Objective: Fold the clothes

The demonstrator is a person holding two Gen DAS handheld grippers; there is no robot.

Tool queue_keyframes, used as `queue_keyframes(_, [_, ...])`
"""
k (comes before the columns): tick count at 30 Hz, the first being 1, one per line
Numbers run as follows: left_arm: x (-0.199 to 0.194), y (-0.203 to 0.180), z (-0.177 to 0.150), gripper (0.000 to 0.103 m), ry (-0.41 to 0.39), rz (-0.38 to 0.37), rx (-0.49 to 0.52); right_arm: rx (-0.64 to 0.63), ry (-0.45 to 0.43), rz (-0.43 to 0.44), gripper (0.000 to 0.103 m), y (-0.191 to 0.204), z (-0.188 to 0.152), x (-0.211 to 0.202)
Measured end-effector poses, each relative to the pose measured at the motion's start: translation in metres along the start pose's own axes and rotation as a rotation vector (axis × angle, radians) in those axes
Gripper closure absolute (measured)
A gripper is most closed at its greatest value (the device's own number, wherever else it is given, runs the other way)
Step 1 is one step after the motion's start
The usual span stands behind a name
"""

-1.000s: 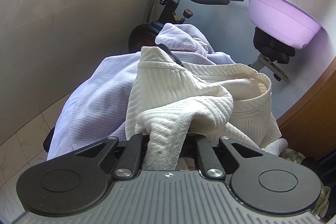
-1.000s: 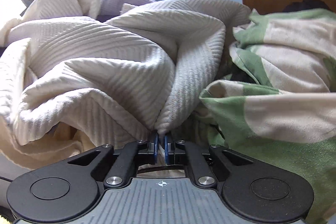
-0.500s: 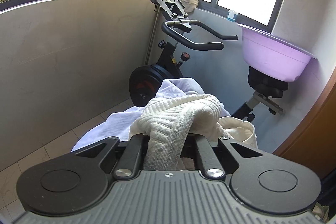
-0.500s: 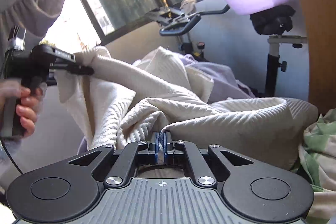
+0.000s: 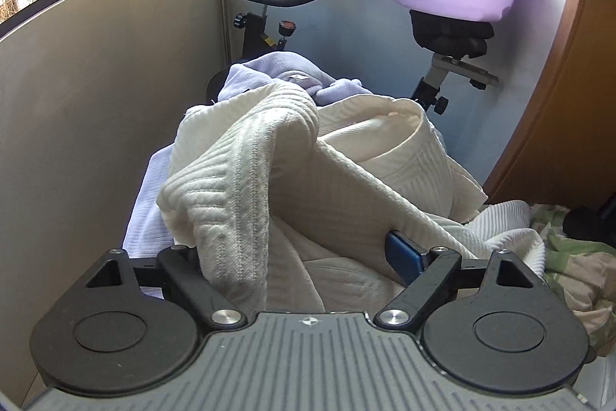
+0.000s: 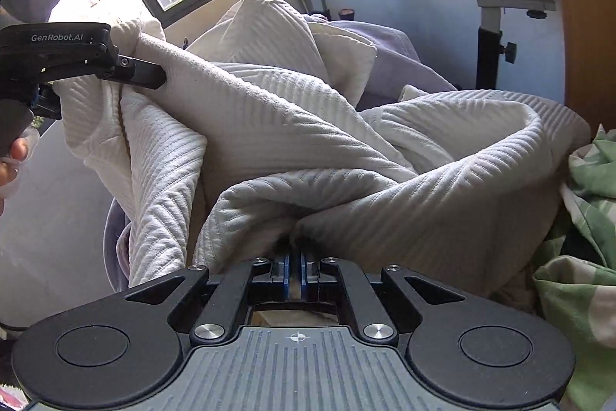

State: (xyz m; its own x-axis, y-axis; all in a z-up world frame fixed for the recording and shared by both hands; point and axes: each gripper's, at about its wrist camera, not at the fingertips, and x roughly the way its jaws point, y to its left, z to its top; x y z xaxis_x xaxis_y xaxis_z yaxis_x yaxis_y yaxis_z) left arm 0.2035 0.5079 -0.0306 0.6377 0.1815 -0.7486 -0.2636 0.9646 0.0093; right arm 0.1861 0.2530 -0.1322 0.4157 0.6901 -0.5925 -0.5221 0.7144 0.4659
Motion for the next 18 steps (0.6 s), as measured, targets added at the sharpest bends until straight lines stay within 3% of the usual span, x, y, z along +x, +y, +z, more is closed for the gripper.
queue_keyframes(6, [0.0,-0.005,-0.003,0.012,0.018,0.009,0.02,-0.034,0.001,0.016,0.078,-0.004,0.002,-0.013])
queue_keyframes(15, [-0.015,0.004,0.0,0.011,-0.005,-0.016,0.035,0.07,-0.084,0.005,0.061,-0.043,0.011,-0.057])
queue_keyframes(17, [-0.025,0.004,0.001,0.01,-0.035,-0.018,0.059,0.053,-0.091,-0.027,0.048,-0.048,0.012,-0.061])
queue_keyframes(18, [-0.031,0.004,0.002,0.009,-0.055,-0.013,0.068,0.043,-0.091,-0.047,0.036,-0.05,0.012,-0.061])
